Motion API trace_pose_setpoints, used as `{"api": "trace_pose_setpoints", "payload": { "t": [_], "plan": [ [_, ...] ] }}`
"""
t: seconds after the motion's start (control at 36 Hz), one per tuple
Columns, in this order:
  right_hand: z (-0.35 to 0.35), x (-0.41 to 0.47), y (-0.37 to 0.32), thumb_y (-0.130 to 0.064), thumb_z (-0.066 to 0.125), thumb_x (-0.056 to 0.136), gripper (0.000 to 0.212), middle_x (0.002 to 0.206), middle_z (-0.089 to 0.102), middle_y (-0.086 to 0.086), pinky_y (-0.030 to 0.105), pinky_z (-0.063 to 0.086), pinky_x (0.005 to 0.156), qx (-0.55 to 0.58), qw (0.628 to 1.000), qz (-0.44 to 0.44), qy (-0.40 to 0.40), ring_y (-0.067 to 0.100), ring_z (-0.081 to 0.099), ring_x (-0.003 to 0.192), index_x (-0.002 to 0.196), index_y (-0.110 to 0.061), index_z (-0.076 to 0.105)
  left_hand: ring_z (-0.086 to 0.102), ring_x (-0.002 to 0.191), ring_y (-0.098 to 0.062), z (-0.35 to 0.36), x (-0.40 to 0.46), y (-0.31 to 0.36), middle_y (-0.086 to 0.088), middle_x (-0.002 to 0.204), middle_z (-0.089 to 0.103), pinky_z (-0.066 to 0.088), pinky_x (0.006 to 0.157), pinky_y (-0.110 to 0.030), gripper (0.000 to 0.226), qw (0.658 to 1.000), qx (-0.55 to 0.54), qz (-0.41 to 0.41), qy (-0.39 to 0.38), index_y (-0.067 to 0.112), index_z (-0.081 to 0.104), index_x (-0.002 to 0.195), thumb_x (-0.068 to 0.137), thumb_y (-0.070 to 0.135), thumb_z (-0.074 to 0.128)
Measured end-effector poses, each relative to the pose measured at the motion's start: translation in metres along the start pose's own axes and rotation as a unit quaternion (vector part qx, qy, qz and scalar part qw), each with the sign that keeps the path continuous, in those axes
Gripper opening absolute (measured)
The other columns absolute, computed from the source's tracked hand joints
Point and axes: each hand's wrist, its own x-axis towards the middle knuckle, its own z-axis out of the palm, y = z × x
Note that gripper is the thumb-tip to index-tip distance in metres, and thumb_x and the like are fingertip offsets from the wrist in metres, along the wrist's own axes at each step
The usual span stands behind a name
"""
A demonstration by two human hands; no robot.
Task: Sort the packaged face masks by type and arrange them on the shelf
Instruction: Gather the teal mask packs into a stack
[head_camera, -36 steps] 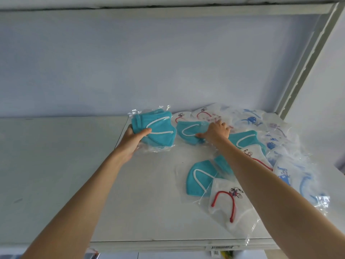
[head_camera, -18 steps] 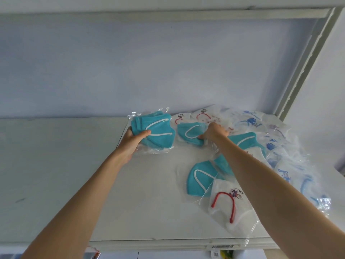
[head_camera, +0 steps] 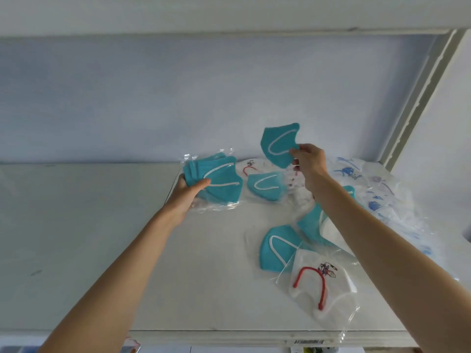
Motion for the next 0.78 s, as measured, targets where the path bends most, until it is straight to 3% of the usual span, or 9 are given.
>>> {"api": "trace_pose_setpoints", "payload": {
  "t": [0.08,0.17,0.28,0.39,0.44,0.5,0.64,0.69,0.78],
  "plan": [
    [0.001,-0.027,-0.012,0.000,0.063,0.087,0.007,0.072,0.060,0.008,0.017,0.048,0.050,0.145,0.981,0.047,-0.117,0.010,0.052,0.050,0.086,-0.007,0.064,0.067,0.083,-0.014,0.010,0.000,0.002,0.005,0.091,0.067,0.052,0.059,-0.019,0.023,1.000,-0.009,-0.008,-0.018,0.025,0.054,0.100,0.085,0.028,0.072],
    [0.007,-0.046,-0.008,0.003,0.064,0.085,0.010,0.069,0.057,0.008,0.014,0.047,0.046,0.063,0.982,0.031,-0.175,0.010,0.048,0.046,0.095,0.002,0.064,0.067,0.101,-0.021,0.020,0.000,0.002,0.004,0.102,0.070,0.053,0.087,-0.044,0.035,0.999,-0.013,-0.020,-0.047,0.027,0.053,0.106,0.080,0.038,0.074],
    [0.017,-0.052,0.007,0.006,0.066,0.082,0.022,0.065,0.056,0.007,0.012,0.046,0.044,-0.041,0.986,0.016,-0.162,0.013,0.048,0.052,0.104,0.010,0.063,0.068,0.092,-0.016,0.037,-0.001,0.005,-0.001,0.104,0.067,0.058,0.073,-0.036,0.021,0.996,-0.042,-0.029,-0.067,0.021,0.052,0.112,0.094,0.029,0.060],
    [0.025,-0.056,0.017,0.004,0.070,0.080,0.014,0.061,0.057,0.006,0.014,0.044,0.043,-0.071,0.986,0.000,-0.151,0.012,0.050,0.049,0.092,0.002,0.064,0.068,0.093,-0.015,0.049,-0.004,0.010,0.002,0.106,0.068,0.056,0.080,-0.036,0.028,0.991,-0.096,-0.045,-0.076,0.020,0.051,0.115,0.095,0.040,0.057],
    [0.030,-0.057,0.021,0.003,0.071,0.078,0.012,0.059,0.058,0.006,0.016,0.045,0.044,-0.072,0.987,-0.015,-0.142,0.009,0.050,0.044,0.083,-0.005,0.063,0.069,0.094,-0.016,0.052,-0.005,0.010,-0.001,0.106,0.069,0.058,0.075,-0.031,0.031,0.993,-0.080,-0.033,-0.086,0.018,0.056,0.115,0.092,0.039,0.062],
    [0.034,-0.057,0.025,0.001,0.072,0.078,0.013,0.059,0.059,0.006,0.017,0.047,0.046,-0.068,0.988,-0.023,-0.139,0.008,0.051,0.044,0.079,-0.009,0.064,0.069,0.097,-0.022,0.053,-0.007,0.008,-0.008,0.108,0.070,0.057,0.079,-0.037,0.024,0.995,-0.056,-0.014,-0.083,0.016,0.059,0.113,0.092,0.028,0.064],
    [0.031,-0.046,0.031,-0.020,0.073,0.083,0.012,0.065,0.061,0.000,0.021,0.050,0.053,-0.019,0.992,-0.015,-0.125,0.011,0.054,0.053,0.086,-0.010,0.068,0.068,0.091,-0.022,0.042,-0.004,0.005,0.000,0.095,0.070,0.053,0.080,-0.040,0.014,0.998,-0.054,-0.013,-0.026,0.023,0.058,0.098,0.089,0.020,0.068],
    [0.022,-0.031,0.037,-0.029,0.068,0.086,0.016,0.070,0.060,-0.004,0.027,0.047,0.060,-0.117,0.990,-0.043,-0.063,0.012,0.054,0.062,0.087,-0.013,0.069,0.066,0.100,-0.028,0.030,-0.001,0.003,-0.001,0.101,0.070,0.052,0.087,-0.047,0.019,0.998,-0.057,-0.015,-0.007,0.024,0.058,0.101,0.086,0.022,0.070],
    [0.007,-0.012,0.050,-0.040,0.060,0.089,0.022,0.079,0.060,-0.005,0.028,0.043,0.064,-0.352,0.932,-0.083,-0.011,0.018,0.056,0.083,0.078,-0.020,0.062,0.065,0.103,-0.028,0.012,0.001,0.003,-0.001,0.106,0.069,0.048,0.095,-0.053,0.024,0.997,-0.070,-0.018,0.007,0.025,0.059,0.105,0.084,0.022,0.071]
  ]
}}
